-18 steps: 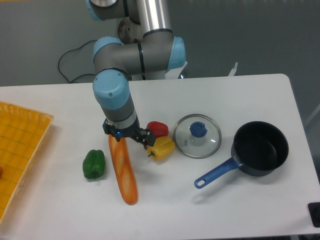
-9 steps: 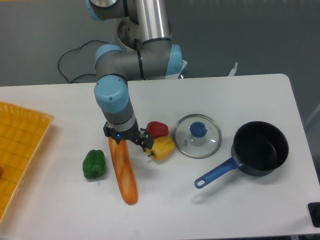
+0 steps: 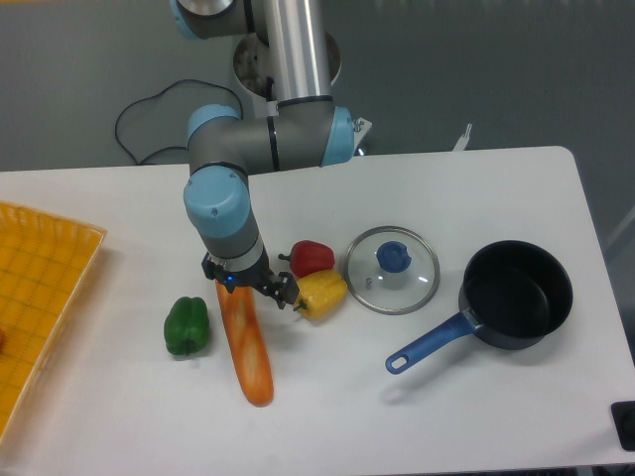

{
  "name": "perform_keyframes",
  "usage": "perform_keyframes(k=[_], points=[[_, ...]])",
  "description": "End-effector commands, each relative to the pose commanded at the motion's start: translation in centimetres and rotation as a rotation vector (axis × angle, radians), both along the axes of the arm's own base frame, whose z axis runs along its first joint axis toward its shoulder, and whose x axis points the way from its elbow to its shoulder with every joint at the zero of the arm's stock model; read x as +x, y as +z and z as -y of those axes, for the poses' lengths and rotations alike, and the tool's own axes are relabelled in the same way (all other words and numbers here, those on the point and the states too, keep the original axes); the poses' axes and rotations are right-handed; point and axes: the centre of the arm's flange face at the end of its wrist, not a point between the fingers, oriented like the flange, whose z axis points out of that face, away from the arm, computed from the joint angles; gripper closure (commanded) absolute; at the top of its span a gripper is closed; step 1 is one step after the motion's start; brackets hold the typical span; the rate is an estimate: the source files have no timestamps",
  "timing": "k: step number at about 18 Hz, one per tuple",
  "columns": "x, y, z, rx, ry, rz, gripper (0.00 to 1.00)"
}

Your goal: Pick up the long bread

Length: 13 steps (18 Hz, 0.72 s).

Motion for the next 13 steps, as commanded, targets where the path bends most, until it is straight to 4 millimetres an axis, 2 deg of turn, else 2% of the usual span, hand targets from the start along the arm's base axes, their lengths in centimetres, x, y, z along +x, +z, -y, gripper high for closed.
perform_keyframes(k=[13], points=[[0.8, -3.3, -1.6, -0.036, -0.03, -0.017, 0.0]])
